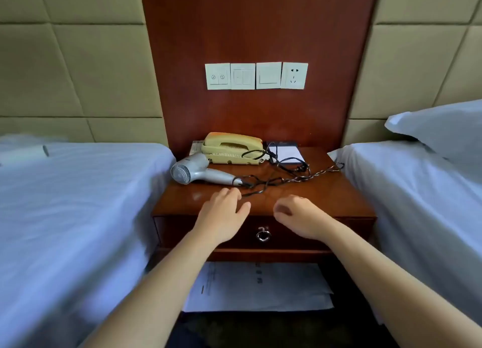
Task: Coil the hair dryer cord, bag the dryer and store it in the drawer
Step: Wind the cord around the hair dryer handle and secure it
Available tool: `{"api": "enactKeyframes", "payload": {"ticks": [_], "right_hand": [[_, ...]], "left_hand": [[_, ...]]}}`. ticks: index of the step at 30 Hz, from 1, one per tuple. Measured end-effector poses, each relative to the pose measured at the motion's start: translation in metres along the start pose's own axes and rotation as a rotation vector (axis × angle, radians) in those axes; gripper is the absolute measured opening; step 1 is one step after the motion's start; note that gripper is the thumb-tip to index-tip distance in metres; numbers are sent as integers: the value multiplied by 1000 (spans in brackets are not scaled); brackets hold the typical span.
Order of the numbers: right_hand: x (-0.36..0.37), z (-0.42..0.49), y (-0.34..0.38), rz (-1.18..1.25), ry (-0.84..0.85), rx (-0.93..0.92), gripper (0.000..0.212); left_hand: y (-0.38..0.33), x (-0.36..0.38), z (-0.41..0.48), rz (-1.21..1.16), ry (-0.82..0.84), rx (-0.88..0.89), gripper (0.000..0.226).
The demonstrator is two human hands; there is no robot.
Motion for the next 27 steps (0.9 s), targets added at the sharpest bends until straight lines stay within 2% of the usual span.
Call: {"api": "enactKeyframes", "payload": {"ticks": [6, 8, 11, 15, 22, 27], "right_hand": [[34, 26, -5, -65, -276, -7, 40], [40, 47, -4, -157, -314, -42, 49], [52, 80, -2, -298, -254, -111, 63], [70, 118, -13, -315, -165, -41, 72], [72, 147, -20, -402, -236, 28, 48], [73, 147, -7, -409, -212, -71, 41]], "left_hand": [[27, 29, 23, 27, -65, -132, 52], [30, 30, 38, -101, -35, -193, 60], [34, 34, 53, -407, 51, -305, 67], [43, 42, 68, -398, 75, -336, 67], [55, 49, 84, -437, 75, -309, 66], [57, 47, 83, -447, 70, -331, 64]]}}
Point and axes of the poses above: each hand's wrist, its own z-axis towards the middle knuckle, its own x-axis out of the palm, y = z × x, the point moved 2 cm from there along z, towards the middle knuckle, and after that the axes turned 15 degrees about -x, right-handed, at the moved point
